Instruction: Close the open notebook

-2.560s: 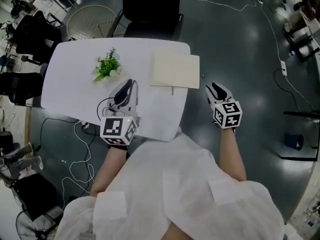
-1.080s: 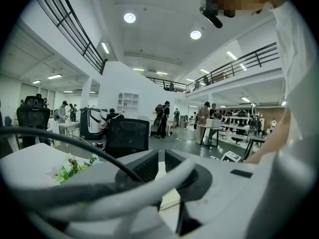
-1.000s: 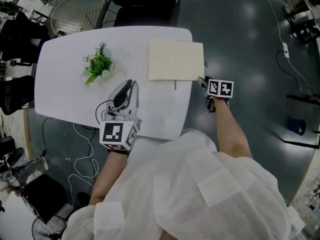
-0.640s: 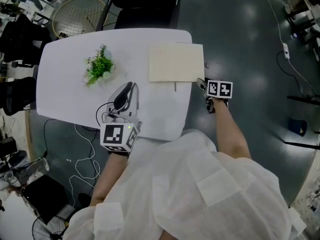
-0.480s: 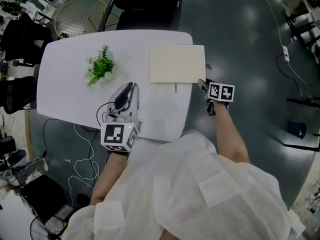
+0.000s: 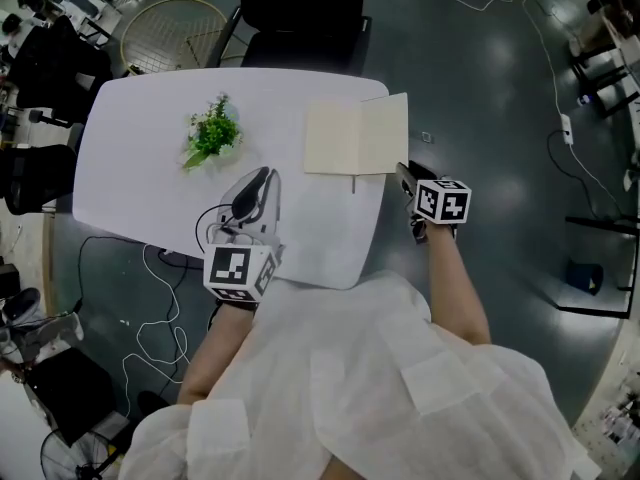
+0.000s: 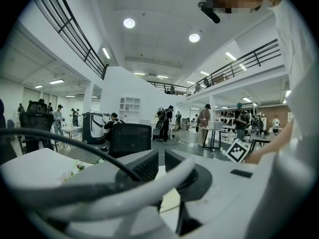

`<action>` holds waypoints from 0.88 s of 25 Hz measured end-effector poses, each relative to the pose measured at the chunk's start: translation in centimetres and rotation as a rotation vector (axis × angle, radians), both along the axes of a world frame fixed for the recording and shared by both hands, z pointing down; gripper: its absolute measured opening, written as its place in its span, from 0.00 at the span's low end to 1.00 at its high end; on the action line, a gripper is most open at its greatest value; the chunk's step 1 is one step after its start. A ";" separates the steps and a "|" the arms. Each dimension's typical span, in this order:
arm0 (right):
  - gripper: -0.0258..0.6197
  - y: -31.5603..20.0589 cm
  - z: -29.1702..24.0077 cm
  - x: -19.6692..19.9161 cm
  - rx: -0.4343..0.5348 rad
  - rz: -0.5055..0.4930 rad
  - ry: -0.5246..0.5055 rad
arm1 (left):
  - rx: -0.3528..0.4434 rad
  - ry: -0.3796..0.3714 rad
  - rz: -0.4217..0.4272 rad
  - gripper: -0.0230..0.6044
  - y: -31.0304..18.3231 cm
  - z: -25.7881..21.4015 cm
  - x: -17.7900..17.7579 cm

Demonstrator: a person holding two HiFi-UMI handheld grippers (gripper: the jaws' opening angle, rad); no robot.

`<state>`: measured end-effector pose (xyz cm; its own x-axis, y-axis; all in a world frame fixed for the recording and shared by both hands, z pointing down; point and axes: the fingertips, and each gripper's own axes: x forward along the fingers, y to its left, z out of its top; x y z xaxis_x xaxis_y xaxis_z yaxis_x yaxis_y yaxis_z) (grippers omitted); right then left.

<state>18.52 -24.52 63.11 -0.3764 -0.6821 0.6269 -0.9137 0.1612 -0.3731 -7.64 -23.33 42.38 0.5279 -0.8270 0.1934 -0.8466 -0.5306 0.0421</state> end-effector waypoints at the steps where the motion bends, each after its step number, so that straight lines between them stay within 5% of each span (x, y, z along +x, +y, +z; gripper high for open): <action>1: 0.21 -0.1 -0.7 -0.6 0.018 -0.013 0.003 | 0.001 0.001 -0.003 0.10 0.1 -0.1 -0.2; 13: 0.17 -1.9 -5.0 -8.9 0.151 -0.202 0.022 | 0.010 0.012 -0.041 0.10 0.5 -0.4 -2.5; 22: 0.23 -1.9 -4.3 -14.1 0.132 -0.330 -0.006 | 0.000 0.012 -0.075 0.10 0.5 0.0 -4.7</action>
